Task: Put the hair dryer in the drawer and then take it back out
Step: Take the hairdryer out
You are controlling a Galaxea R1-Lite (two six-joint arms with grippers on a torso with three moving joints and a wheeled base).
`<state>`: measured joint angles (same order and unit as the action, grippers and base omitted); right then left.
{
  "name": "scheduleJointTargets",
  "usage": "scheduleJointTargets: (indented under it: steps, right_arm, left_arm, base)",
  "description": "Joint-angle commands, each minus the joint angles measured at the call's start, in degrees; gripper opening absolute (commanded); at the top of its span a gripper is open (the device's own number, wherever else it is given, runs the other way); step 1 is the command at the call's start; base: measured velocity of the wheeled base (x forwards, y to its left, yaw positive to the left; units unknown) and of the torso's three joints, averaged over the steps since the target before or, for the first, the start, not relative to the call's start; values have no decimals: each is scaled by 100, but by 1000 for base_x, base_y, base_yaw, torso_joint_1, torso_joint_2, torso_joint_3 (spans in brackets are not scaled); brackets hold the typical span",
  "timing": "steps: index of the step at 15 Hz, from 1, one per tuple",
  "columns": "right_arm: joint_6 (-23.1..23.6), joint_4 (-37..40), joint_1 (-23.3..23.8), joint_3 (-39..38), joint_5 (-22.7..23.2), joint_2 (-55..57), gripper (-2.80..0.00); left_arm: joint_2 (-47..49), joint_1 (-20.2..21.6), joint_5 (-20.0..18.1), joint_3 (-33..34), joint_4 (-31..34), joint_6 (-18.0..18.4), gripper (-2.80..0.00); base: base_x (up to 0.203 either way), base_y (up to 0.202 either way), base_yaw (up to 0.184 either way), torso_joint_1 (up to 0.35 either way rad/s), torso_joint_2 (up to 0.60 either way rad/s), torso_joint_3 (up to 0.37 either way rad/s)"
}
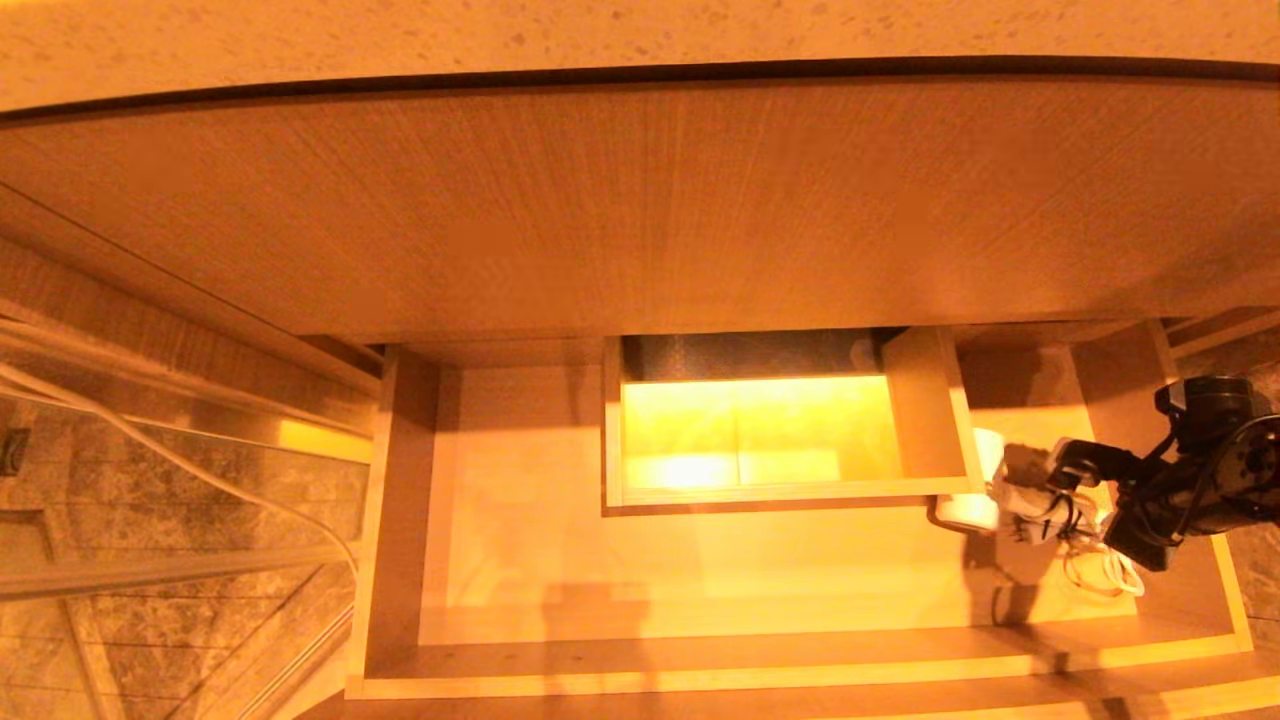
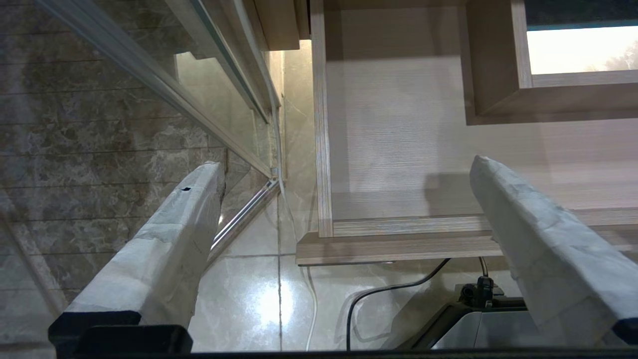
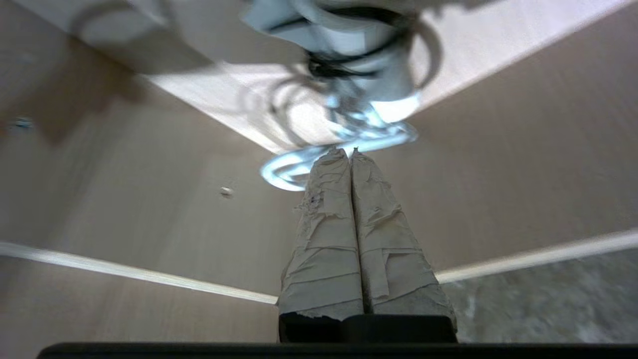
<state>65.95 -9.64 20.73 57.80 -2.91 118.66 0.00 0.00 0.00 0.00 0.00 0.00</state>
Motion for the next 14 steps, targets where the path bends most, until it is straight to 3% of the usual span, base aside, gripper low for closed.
scheduleJointTargets:
  steps: [1, 5, 6, 11, 14]
  right_arm:
    - [39, -21, -31, -52, 1, 1, -280]
    - [374, 11, -38, 51, -1, -18, -280]
    - [467, 18, -34, 42, -28, 40, 0]
    - [442, 139, -25, -94, -518, 71, 0]
    - [353, 260, -4, -134, -552, 251, 0]
  left_arm:
    - [0, 0, 0, 0, 0, 0, 0]
    - [0, 0, 0, 0, 0, 0, 0]
    - [0, 0, 0, 0, 0, 0, 0]
    - [0, 0, 0, 0, 0, 0, 0]
    - [0, 0, 0, 0, 0, 0, 0]
  base:
    - [0, 0, 0, 0, 0, 0]
    - [0, 0, 0, 0, 0, 0]
    - [0, 0, 0, 0, 0, 0]
    - [0, 0, 0, 0, 0, 0]
    - [0, 0, 0, 0, 0, 0]
